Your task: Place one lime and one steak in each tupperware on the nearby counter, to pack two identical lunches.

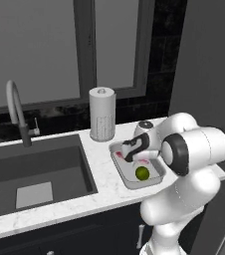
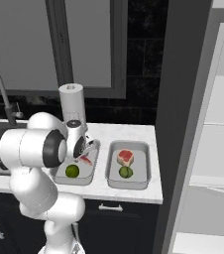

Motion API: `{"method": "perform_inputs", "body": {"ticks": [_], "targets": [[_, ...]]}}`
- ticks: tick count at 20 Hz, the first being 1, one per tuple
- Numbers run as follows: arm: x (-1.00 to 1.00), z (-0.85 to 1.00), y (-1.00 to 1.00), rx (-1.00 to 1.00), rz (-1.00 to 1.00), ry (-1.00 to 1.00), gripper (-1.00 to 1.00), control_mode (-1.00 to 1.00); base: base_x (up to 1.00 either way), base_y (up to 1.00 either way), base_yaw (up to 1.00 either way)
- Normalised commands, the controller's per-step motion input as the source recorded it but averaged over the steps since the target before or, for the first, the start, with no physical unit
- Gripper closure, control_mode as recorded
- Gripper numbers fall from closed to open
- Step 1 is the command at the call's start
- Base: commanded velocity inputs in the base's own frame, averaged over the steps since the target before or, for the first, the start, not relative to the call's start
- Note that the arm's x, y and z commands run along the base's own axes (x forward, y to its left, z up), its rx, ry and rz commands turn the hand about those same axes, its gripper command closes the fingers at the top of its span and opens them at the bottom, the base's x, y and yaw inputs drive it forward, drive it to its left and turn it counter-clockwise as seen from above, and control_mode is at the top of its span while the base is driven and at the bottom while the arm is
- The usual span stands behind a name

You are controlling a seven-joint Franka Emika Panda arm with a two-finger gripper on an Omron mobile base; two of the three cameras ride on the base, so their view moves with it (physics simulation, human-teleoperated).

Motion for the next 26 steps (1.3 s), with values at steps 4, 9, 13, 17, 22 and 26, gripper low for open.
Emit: {"method": "perform_inputs", "body": {"ticks": [4,9,13,17,22,26], "targets": [[-0.01,0.26,-0.07,0.0,0.0,0.0,-1.0,-1.0,0.0,0.0,0.0],[-0.52,0.69,-0.19,0.0,0.0,-0.04,-1.0,-1.0,0.0,0.0,0.0],[-0.98,0.68,0.05,-0.07,0.0,-0.4,-1.0,-1.0,0.0,0.0,0.0],[-1.0,0.96,0.27,-0.15,0.0,-0.72,-1.0,-1.0,0.0,0.0,0.0],[-1.0,1.0,0.39,-0.04,0.0,-0.66,-1.0,-1.0,0.0,0.0,0.0],[-1.0,0.96,0.48,0.0,0.0,-0.48,-1.0,-1.0,0.0,0.0,0.0]]}}
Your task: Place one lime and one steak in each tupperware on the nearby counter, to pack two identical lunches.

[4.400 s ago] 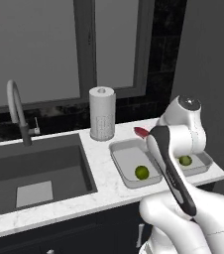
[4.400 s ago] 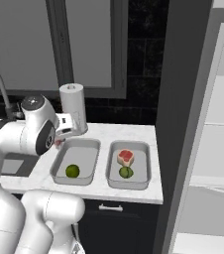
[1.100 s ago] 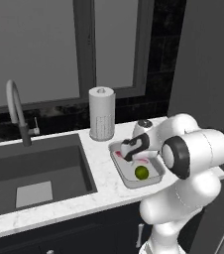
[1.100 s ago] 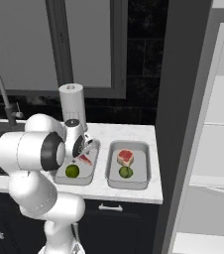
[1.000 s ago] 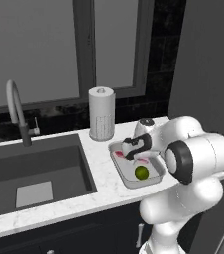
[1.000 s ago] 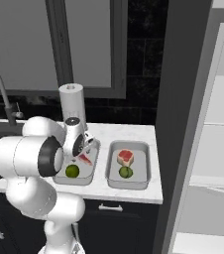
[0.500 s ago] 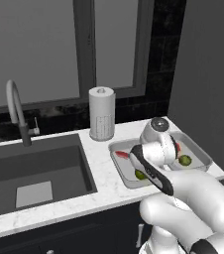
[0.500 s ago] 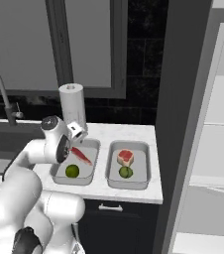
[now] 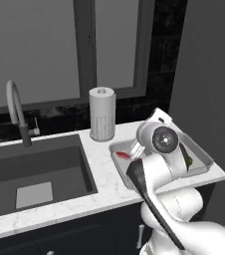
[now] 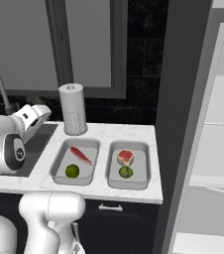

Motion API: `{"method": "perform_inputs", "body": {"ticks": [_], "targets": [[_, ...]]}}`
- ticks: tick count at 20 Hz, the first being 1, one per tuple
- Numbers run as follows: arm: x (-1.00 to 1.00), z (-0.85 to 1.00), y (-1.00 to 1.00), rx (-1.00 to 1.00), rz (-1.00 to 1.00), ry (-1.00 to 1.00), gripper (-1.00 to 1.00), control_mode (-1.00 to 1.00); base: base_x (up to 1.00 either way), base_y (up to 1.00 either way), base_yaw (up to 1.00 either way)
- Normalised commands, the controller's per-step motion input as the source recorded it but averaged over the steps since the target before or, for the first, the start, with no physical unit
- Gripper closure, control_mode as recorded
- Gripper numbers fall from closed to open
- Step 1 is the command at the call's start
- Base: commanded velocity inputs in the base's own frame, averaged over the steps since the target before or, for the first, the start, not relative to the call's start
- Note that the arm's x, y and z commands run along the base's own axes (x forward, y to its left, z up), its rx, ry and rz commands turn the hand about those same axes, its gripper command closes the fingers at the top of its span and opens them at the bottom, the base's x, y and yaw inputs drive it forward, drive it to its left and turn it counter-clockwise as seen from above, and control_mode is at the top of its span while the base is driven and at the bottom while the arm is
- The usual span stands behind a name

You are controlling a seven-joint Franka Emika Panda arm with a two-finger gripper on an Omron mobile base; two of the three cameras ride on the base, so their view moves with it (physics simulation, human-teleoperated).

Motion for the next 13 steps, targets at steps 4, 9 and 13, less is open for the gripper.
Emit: {"method": "perform_inputs", "body": {"ticks": [4,9,13], "targets": [[-0.95,0.62,0.46,0.0,0.0,-0.34,-1.0,-1.0,0.0,0.0,0.0],[-0.81,0.05,0.05,0.09,0.07,-0.31,-1.0,-1.0,0.0,0.0,0.0],[-0.61,0.0,-0.44,0.28,0.03,-0.26,-1.0,-1.0,0.0,0.0,0.0]]}}
